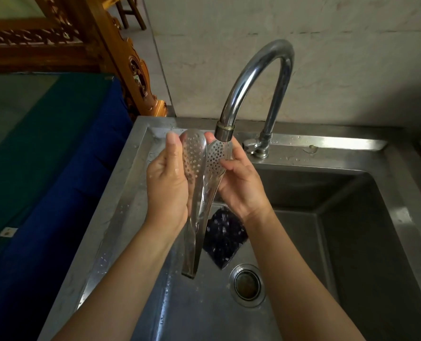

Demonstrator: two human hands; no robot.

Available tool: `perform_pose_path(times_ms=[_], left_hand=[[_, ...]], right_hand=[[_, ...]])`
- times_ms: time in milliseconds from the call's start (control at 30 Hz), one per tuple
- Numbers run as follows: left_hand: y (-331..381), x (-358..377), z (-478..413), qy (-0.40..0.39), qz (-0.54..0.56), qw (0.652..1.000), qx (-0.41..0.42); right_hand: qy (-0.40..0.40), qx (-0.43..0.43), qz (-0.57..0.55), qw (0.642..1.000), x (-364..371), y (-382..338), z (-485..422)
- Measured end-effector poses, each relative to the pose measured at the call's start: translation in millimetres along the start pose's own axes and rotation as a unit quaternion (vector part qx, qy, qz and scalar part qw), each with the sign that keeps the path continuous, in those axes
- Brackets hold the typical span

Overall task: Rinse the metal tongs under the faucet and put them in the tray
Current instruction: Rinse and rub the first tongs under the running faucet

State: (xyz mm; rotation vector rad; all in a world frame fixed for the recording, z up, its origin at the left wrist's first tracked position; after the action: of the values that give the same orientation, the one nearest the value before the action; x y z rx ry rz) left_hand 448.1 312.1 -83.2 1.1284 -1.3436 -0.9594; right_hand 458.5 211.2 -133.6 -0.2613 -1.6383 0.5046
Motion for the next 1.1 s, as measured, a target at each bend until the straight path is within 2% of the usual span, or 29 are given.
perform_pose_path(times_ms=[133, 367, 567, 667, 767, 867, 967, 1100], left_hand=[[13.9, 1.0, 1.9, -0.015, 0.009, 1.0, 0.024], [11.7, 1.3, 4.5, -0.009, 0.016, 1.0, 0.0], [1.5, -9.3, -1.1, 0.027, 0.001, 1.0, -0.015], [-6.8, -6.9, -14.0, -0.009, -0.011, 0.999, -0.033], [-26.3, 2.1, -19.0, -0.048, -0.04, 0.996, -0.059], [-56.7, 2.1, -19.1, -0.025, -0.068, 0.993, -0.091], [-87.3, 4.8, -19.1, -0.01, 0.039, 0.979, -0.199], [-119.4, 20.5, -9.8, -0.04, 0.148, 0.933, -0.327]], right_hand=[[-0.019, -0.008, -0.011, 1.0, -1.5, -3.1, 0.9], [0.029, -0.044, -0.073, 0.996, -2.6, -10.4, -4.3], [0.064, -0.008, 0.007, 0.998, 9.5, -4.2, -21.3], [0.107, -0.012, 0.085, 0.99, 10.9, -15.2, -29.9], [0.177, -0.034, 0.229, 0.957, 6.9, -32.7, -37.2], [0.181, -0.054, 0.398, 0.898, 16.1, -41.3, -31.1], [0.138, -0.031, 0.482, 0.865, 18.2, -37.7, -14.7], [0.127, -0.055, 0.632, 0.763, 0.2, -53.1, 16.9]])
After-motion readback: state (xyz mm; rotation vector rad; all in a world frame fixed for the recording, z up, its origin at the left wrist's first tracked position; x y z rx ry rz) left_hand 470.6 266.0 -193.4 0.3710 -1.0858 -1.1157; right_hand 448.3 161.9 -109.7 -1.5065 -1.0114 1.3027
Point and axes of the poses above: each hand's wrist, its own z-axis away from the middle knuckle, its own x-axis out of the palm, y = z × x, the point moved 9 cm from there along -z, towards the middle knuckle, and after that the axes turned 1 degree about x, right-handed, at the moved point
